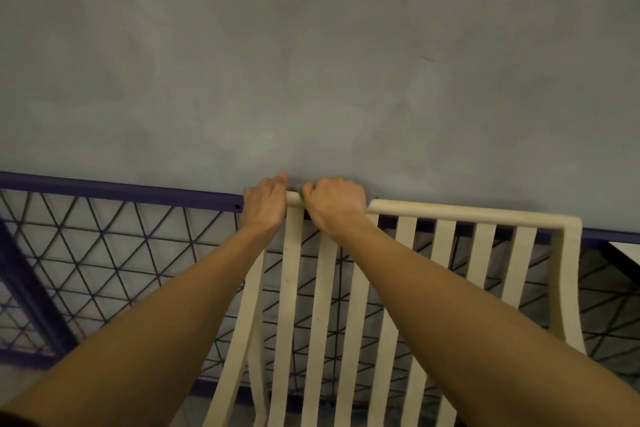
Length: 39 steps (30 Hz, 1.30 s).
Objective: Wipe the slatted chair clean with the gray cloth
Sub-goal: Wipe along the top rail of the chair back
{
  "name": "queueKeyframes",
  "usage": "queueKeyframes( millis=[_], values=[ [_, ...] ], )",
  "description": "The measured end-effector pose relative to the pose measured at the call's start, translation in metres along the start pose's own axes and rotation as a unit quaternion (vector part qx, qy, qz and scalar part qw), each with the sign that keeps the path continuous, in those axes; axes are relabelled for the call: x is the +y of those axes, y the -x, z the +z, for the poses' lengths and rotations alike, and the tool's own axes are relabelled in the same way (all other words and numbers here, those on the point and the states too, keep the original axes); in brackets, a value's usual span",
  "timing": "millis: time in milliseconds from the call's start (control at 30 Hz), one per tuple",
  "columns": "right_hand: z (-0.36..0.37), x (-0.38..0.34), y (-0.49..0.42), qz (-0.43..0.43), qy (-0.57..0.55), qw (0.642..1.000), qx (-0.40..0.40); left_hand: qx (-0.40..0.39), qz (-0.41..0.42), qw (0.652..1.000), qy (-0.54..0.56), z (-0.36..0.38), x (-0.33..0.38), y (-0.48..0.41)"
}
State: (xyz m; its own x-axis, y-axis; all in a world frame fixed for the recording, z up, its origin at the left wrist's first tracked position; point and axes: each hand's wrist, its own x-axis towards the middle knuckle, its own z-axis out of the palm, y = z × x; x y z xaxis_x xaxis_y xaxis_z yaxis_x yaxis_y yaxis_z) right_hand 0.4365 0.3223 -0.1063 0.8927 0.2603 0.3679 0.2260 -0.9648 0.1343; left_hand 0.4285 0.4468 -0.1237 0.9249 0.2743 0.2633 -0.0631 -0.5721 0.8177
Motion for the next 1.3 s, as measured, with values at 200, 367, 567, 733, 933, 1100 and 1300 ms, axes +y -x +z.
queueKeyframes(
  millis=[200,367,567,733,933,1100,1300],
  values=[
    [0.024,-0.030,0.011,-0.050,-0.091,0.985,0.136,0.013,0.043,0.998,-0.033,0.000,-0.004,0.004],
    [0.042,-0.004,0.019,-0.125,-0.097,0.972,0.172,0.023,0.177,0.974,-0.137,0.004,-0.024,-0.004],
    [0.011,0.008,0.024,-0.058,-0.085,0.986,0.130,0.034,0.190,0.957,-0.216,0.006,-0.023,-0.004],
    [-0.002,0.019,0.006,-0.011,-0.083,0.997,-0.003,0.007,0.147,0.956,-0.255,0.010,0.010,0.000],
    [-0.013,0.035,0.012,0.047,-0.162,0.985,-0.042,0.016,0.204,0.959,-0.196,0.025,0.011,0.001],
    [0.012,0.059,0.041,-0.013,-0.084,0.990,0.111,0.015,0.189,0.958,-0.216,0.028,0.017,0.002],
    [-0.006,0.038,0.007,0.047,-0.063,0.995,-0.058,0.093,0.207,0.939,-0.260,0.040,0.011,0.005]
  ],
)
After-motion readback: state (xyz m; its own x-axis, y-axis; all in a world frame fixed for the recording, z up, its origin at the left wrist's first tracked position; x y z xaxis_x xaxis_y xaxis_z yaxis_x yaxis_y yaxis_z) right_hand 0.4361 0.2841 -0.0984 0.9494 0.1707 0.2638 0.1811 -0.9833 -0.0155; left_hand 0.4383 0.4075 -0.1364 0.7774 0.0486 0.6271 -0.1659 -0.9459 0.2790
